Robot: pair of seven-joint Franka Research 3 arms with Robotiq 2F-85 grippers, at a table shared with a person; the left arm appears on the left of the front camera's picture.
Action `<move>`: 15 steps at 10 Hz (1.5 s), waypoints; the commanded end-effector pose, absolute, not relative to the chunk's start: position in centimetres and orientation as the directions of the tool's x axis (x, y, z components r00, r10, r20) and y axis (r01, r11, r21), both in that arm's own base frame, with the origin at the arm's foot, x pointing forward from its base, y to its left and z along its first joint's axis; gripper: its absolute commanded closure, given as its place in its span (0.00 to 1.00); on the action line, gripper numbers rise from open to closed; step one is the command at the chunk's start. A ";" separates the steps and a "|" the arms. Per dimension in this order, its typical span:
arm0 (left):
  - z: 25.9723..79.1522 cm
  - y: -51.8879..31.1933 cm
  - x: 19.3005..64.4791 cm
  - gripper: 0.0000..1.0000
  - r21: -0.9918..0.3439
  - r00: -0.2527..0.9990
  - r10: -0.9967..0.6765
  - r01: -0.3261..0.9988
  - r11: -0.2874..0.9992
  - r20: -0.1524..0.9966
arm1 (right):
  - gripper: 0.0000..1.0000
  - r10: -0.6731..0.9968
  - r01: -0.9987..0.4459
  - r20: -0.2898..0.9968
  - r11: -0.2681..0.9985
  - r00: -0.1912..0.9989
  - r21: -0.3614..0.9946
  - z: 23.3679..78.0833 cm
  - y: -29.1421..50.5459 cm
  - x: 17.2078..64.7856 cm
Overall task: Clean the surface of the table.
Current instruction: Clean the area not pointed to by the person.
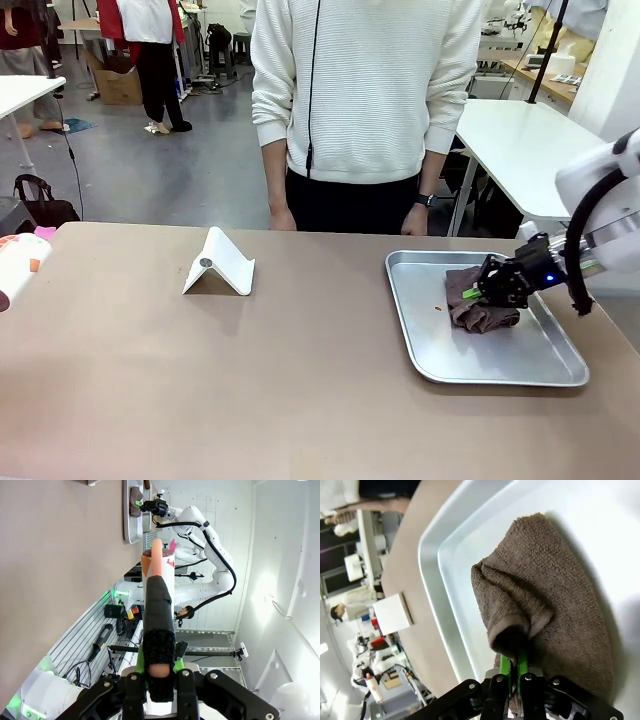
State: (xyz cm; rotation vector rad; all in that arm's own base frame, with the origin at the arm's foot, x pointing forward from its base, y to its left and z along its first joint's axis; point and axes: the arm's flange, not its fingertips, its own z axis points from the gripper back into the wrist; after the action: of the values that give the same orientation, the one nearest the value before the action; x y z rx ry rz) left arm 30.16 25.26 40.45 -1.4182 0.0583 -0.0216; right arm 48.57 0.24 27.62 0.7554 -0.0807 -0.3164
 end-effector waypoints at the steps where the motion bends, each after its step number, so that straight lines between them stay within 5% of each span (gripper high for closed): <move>1: 41.0 25.1 30.1 0.78 -0.988 0.998 -0.044 -0.031 0.148 -0.038 | 0.94 -0.255 0.239 -0.076 0.705 0.964 0.668 28.2 1.7 49.5; 7: 41.0 25.1 30.1 0.78 -0.988 0.998 -0.044 -0.031 0.148 -0.038 | 0.94 -0.093 0.123 -0.081 0.763 0.992 0.635 27.3 8.9 50.2; 15: 41.0 25.1 30.1 0.78 -0.988 0.998 -0.044 -0.031 0.148 -0.038 | 0.94 -0.354 0.347 -0.130 0.666 0.926 0.660 27.4 -2.0 49.9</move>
State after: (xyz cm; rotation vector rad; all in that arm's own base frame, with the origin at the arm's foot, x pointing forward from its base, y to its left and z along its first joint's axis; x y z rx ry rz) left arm 30.15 25.27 40.47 -1.4179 0.0578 -0.0216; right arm 50.21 -0.51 27.51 0.7305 -0.0071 -0.3284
